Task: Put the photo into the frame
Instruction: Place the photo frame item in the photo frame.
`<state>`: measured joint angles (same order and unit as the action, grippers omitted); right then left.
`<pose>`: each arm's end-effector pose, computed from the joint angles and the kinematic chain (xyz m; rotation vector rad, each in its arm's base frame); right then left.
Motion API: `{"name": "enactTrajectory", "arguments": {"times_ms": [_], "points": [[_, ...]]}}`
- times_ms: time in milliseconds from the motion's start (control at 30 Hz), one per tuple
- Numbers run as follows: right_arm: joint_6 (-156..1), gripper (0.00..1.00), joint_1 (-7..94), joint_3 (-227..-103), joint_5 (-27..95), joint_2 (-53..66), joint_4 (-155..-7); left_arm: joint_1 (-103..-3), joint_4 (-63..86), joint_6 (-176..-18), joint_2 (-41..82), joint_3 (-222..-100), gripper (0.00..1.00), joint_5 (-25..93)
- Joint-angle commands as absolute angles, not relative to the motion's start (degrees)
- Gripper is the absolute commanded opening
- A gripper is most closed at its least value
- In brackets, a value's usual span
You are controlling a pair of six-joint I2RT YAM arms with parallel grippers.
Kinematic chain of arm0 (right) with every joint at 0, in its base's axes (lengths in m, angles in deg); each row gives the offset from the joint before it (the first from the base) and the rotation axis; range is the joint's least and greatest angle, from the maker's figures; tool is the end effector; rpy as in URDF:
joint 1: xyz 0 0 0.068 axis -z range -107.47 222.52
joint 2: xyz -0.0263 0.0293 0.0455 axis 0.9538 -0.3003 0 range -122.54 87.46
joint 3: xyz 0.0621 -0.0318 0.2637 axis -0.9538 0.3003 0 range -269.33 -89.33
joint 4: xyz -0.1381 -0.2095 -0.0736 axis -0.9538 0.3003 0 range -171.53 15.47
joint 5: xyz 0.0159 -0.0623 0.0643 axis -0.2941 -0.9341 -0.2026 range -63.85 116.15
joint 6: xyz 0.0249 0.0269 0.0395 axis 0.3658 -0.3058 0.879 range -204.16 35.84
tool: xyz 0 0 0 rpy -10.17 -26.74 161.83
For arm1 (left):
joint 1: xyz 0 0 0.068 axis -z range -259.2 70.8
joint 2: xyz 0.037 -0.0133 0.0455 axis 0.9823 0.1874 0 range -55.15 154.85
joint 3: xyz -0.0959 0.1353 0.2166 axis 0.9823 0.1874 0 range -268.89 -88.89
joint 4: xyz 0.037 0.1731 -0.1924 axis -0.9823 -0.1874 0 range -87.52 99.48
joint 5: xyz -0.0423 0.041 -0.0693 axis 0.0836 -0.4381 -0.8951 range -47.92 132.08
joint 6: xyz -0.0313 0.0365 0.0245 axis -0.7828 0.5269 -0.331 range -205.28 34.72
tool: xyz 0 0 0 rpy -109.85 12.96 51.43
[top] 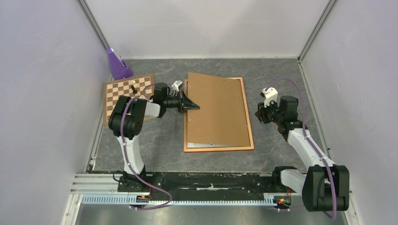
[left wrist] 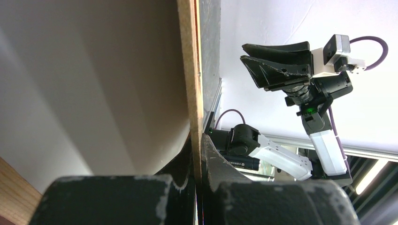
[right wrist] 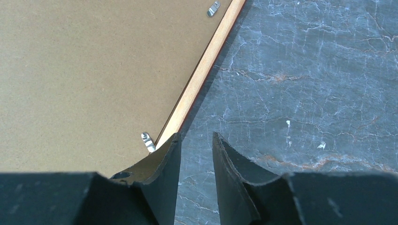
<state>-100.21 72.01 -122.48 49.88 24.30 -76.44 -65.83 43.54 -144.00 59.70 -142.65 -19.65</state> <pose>0.2302 0.0164 0.2171 -0.5360 2.0710 0.2934 0.3651 -0.1191 0.1263 -0.1030 2.2949 -1.8202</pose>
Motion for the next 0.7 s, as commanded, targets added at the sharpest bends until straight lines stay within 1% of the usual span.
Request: {"name": "enactTrajectory", "arguments": {"times_ms": [0,667], "points": [[-100.51,0.34,72.17,-122.29,50.80,24.86,-77.66,-65.48,48.41,-141.89,59.87,-144.58,0.02,-21.39],[-100.39,0.34,72.17,-122.38,50.94,24.66,-77.62,-64.96,47.18,-139.95,61.21,-146.49,0.02,-21.65]]}}
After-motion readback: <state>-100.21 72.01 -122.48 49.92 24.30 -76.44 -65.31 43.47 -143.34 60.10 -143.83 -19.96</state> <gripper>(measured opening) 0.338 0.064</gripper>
